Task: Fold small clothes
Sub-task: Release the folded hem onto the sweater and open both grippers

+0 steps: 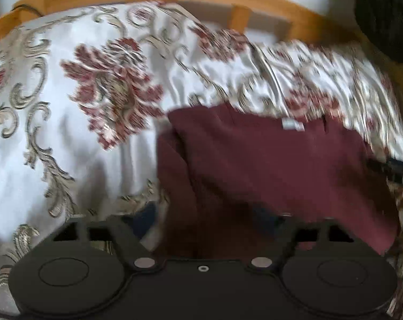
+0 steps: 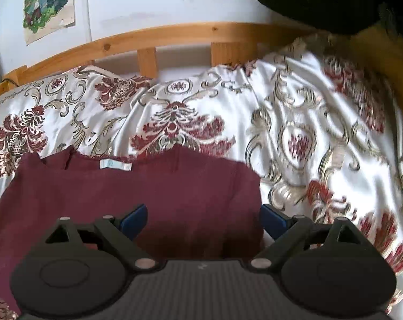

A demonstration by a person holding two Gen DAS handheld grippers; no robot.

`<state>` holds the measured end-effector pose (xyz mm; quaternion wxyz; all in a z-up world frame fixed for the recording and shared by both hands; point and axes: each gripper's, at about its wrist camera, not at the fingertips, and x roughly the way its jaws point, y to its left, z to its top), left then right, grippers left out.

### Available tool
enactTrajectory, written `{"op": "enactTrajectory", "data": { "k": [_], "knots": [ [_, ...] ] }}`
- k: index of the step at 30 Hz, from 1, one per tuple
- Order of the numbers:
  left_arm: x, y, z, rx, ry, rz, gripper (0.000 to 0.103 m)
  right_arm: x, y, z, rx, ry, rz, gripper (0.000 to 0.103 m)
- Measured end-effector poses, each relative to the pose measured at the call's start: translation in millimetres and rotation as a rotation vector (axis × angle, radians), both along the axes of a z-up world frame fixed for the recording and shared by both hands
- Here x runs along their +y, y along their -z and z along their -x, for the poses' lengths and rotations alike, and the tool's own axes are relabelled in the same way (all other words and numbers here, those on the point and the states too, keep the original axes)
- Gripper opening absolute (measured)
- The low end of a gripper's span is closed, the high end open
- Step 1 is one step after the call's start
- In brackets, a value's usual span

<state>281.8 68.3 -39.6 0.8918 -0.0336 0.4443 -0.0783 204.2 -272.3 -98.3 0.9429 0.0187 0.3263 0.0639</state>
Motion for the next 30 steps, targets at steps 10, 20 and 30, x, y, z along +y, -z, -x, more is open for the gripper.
{"op": "enactTrajectory", "data": {
  "k": [10,20,30],
  "knots": [
    [-6,7,10,-0.025,-0.024,-0.105,0.007,-9,17,-17,-0.014,0.057,0.001,0.005],
    [11,6,16,-0.005,-0.129,-0.028,0.008,-11,18,-11,-0.011,0.077,0.046,0.004],
    [17,-24,47,-0.122,-0.218,0.037,0.08,-9,-18,32,-0.116,0.051,0.01,0.075]
  ]
}}
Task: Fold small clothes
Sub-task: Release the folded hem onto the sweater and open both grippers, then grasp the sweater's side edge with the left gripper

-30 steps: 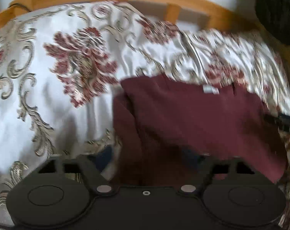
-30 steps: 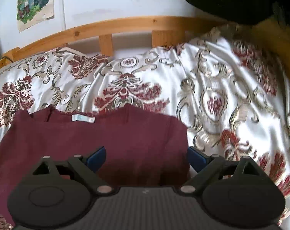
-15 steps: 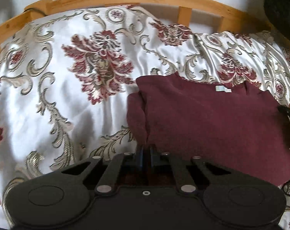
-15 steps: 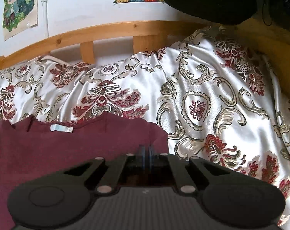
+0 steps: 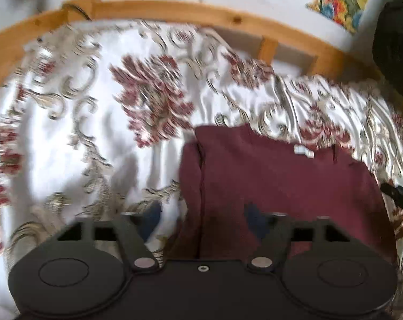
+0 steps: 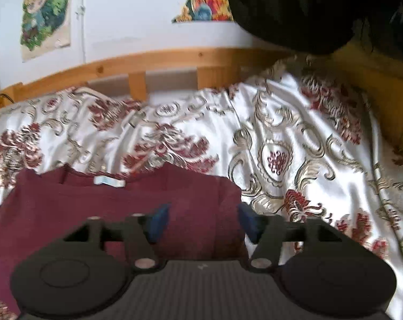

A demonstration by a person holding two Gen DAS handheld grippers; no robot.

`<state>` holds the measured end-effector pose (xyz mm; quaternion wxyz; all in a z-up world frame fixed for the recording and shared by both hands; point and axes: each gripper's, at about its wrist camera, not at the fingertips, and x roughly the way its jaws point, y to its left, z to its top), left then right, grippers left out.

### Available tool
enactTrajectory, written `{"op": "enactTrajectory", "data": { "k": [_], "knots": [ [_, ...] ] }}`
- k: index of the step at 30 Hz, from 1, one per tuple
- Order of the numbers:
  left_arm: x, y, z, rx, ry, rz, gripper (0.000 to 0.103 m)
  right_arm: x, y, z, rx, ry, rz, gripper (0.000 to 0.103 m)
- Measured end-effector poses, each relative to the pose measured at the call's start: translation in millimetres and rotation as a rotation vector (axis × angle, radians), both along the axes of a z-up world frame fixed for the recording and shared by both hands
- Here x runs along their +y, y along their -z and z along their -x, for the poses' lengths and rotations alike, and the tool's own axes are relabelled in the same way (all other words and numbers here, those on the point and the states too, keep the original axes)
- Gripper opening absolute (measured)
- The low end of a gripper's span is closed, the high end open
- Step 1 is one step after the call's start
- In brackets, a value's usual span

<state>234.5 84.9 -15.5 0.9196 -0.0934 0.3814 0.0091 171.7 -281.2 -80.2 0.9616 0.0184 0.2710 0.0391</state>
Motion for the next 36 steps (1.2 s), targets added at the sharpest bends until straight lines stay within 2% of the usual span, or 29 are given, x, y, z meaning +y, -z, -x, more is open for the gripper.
{"op": "enactTrajectory", "data": {
  "k": [1,4,5,11,17,23,36],
  "knots": [
    [0,-4,5,-0.009,-0.014,-0.006,0.086,1,-7,9,-0.016,0.003,0.003,0.085],
    [1,-13,25,-0.036,-0.059,-0.009,0.102,7,-29,38,-0.077,0.019,0.002,0.101],
    [1,-15,34,-0.047,-0.078,-0.011,0.102,8,-35,49,-0.098,0.025,-0.002,0.103],
    [-6,-30,76,-0.093,-0.085,-0.054,0.102,25,-62,116,-0.191,0.032,-0.014,0.103],
    [-19,-26,99,-0.097,-0.033,-0.101,0.102,32,-66,156,-0.226,0.057,-0.029,0.103],
    [-31,-19,97,-0.084,0.002,-0.188,0.102,38,-53,150,-0.14,0.047,-0.033,0.103],
    [-30,-7,86,-0.023,-0.015,-0.196,0.102,44,-37,137,-0.058,0.015,-0.049,0.103]
  ]
}}
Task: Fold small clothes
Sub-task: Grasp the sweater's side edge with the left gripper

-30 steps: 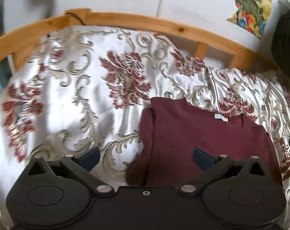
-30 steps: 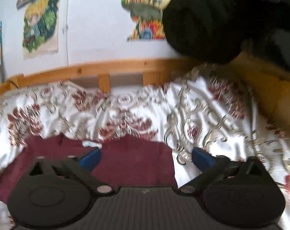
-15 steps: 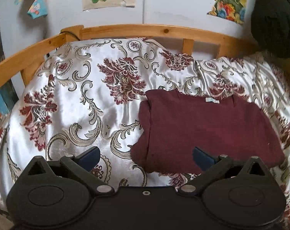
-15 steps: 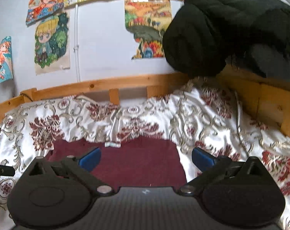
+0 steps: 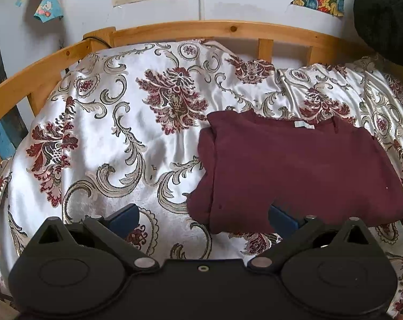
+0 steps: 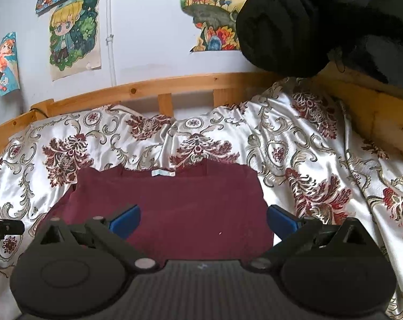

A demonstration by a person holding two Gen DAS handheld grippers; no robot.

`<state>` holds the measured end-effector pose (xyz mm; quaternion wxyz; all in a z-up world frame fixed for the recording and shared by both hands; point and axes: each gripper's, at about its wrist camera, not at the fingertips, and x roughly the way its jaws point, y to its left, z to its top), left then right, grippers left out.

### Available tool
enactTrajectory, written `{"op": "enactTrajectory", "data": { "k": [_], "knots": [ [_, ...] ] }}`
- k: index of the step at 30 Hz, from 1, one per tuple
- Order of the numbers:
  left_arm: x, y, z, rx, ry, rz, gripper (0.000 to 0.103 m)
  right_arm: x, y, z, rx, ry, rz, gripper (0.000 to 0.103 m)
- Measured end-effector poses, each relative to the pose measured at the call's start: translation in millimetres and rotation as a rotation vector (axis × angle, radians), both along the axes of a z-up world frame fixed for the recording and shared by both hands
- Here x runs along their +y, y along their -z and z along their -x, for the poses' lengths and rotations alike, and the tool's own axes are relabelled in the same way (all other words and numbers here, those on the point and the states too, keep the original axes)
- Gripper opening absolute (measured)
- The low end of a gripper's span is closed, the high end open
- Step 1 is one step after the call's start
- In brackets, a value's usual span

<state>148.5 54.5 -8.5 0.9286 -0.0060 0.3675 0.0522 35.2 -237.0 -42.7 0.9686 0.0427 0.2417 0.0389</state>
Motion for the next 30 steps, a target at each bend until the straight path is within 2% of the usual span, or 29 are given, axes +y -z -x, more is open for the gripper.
{"op": "enactTrajectory", "data": {
  "k": [4,7,9,12,15,18,22,27,30],
  "knots": [
    [3,7,-7,0.04,-0.006,0.017,0.102,7,5,-5,0.026,-0.029,0.001,0.103],
    [12,14,-19,0.066,-0.016,0.076,0.102,15,11,-9,0.031,-0.056,0.006,0.103],
    [19,19,-37,0.094,-0.003,0.118,0.102,21,15,-14,0.032,-0.08,0.002,0.103],
    [27,27,-70,0.151,0.044,0.122,0.102,31,24,-26,0.029,-0.109,0.013,0.103],
    [36,40,-94,0.152,0.089,0.16,0.102,44,36,-43,0.022,-0.136,0.038,0.103],
    [46,61,-112,0.171,0.044,0.251,0.102,52,51,-62,0.046,-0.143,0.048,0.103],
    [61,86,-118,0.172,-0.056,0.385,0.102,56,71,-78,0.14,-0.142,0.072,0.103],
    [57,86,-119,0.195,-0.036,0.369,0.102,55,83,-81,0.191,-0.142,0.058,0.103],
    [56,83,-115,0.195,-0.038,0.385,0.092,56,84,-81,0.197,-0.14,0.061,0.103]
  ]
}}
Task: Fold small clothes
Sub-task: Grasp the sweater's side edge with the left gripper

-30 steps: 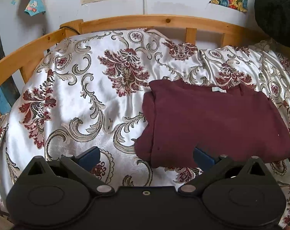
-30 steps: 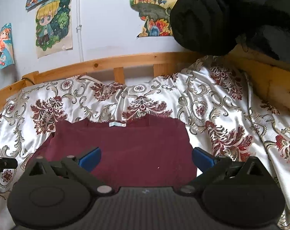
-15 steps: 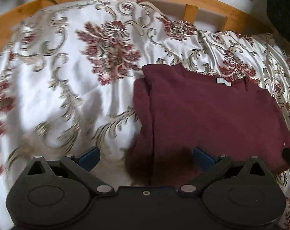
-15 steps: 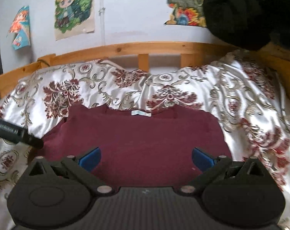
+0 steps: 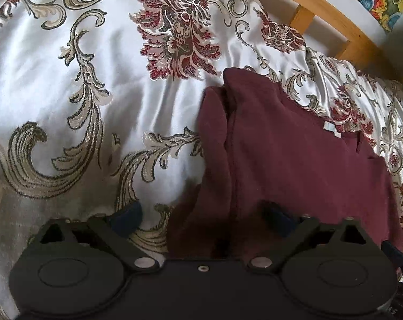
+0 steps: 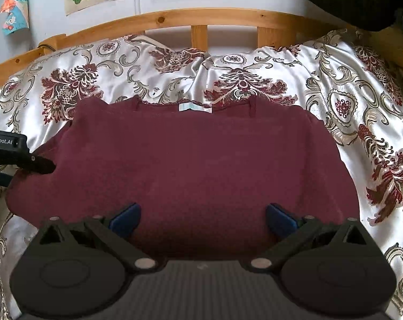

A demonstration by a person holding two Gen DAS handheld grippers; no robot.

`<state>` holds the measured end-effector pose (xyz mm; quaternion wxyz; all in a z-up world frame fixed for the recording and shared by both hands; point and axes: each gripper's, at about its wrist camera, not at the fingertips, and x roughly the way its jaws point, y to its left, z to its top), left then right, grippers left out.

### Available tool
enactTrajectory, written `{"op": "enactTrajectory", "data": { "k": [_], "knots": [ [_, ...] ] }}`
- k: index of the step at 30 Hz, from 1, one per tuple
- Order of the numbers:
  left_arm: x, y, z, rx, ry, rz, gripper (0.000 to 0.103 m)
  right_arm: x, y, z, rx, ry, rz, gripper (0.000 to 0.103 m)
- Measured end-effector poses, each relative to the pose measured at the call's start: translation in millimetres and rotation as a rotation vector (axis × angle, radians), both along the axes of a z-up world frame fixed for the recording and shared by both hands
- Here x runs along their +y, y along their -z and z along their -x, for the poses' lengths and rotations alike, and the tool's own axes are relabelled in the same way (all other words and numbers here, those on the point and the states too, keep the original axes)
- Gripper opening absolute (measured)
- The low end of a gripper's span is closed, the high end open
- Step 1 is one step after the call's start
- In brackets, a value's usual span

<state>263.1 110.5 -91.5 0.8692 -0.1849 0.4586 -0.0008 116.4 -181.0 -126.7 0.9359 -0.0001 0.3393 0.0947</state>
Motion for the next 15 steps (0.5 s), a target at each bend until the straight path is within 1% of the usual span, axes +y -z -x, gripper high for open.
{"op": "enactTrajectory", "data": {
  "k": [1,2,3,4,5,6,7,8,10,11,13,15],
  "knots": [
    [-1,-1,1,-0.004,0.006,0.012,0.081,0,0,0,0.002,0.0,-0.001,0.103],
    [-2,-3,2,-0.009,0.014,0.031,0.067,-1,0,1,0.004,0.001,-0.002,0.103],
    [-3,-5,3,-0.013,0.024,0.048,0.061,0,-1,1,0.005,0.002,-0.003,0.103],
    [-5,-7,4,-0.016,0.03,0.051,0.051,0,-2,1,0.007,0.003,-0.002,0.103],
    [-7,-9,5,-0.021,0.03,0.046,0.041,0,-2,1,0.009,0.004,-0.001,0.103],
    [-8,-11,5,-0.026,0.03,0.043,0.037,-1,-3,2,0.01,0.005,0.0,0.103],
    [-9,-13,5,-0.031,0.028,0.034,0.027,-1,-4,2,0.014,0.007,-0.001,0.103],
    [-11,-16,3,-0.036,0.03,0.014,0.02,-1,-4,3,0.017,0.009,-0.001,0.103],
    [-17,-28,0,-0.071,0.036,-0.014,0.016,-2,-7,3,0.021,0.015,-0.005,0.103],
    [-23,-37,-1,-0.097,0.055,-0.041,0.015,-2,-9,3,0.025,0.018,-0.004,0.103],
    [-41,-58,-3,-0.167,0.116,-0.09,0.015,-5,-15,3,0.039,0.028,0.005,0.103],
    [-64,-83,-4,-0.239,0.176,-0.107,0.014,-10,-24,5,0.044,0.052,0.019,0.103]
  ]
}}
